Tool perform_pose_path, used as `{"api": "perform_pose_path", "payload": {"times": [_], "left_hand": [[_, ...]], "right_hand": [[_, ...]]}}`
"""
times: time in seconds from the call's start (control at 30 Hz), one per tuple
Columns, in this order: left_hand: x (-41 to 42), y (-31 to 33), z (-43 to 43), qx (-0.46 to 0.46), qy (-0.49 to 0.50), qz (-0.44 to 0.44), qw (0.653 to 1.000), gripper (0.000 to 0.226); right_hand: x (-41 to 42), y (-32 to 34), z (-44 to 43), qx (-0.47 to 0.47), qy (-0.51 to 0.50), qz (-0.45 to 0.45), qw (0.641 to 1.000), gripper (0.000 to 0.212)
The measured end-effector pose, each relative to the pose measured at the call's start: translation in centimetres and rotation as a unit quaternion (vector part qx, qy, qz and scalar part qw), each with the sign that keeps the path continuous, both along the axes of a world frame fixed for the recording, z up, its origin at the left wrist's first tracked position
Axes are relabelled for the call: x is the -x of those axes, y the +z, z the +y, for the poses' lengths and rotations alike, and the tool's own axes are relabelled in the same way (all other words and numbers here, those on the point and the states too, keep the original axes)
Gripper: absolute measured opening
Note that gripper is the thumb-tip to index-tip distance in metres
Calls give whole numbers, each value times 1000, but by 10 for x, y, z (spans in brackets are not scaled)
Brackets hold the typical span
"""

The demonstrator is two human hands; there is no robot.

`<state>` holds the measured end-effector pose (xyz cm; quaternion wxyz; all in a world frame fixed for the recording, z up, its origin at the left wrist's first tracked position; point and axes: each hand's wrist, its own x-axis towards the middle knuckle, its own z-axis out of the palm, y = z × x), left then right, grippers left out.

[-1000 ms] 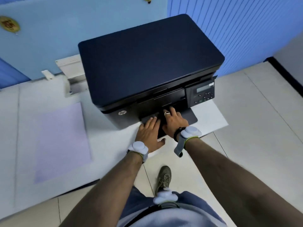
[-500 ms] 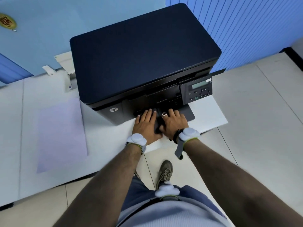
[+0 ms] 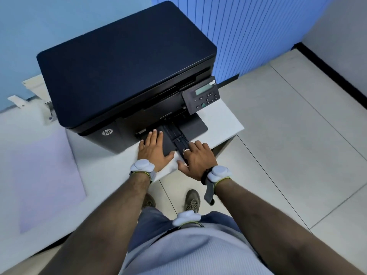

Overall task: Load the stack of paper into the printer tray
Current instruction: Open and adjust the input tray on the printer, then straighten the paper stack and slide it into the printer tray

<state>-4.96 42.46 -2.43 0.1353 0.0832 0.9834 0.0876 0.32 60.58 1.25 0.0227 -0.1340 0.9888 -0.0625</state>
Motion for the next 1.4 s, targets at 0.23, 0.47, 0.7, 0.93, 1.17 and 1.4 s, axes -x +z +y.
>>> {"api": "perform_pose_path", "payload": {"times": [0.23,0.47,0.7,0.93,1.17,1.4], "left_hand": [[-32,14,-63,-13,8,68,998,72],[-82,16,-204,-6,103,77,992,52],[-111,15,-334,10,265,65,962,57],[-84,7,-401,-70,460,3,885,73],[-44,18,-417,-178,577,1,797,64],[-24,26,-434,-272,570,-55,774,35]], "right_hand": [[28,18,-74,48,74,-54,995,35],[36,16,-220,61,232,-106,965,29],[41,-3,-360,7,300,-136,944,73],[57,-19,-415,-100,283,-222,928,96],[56,-16,-426,-125,247,-242,930,100],[57,-16,-431,-118,239,-230,936,102]]}}
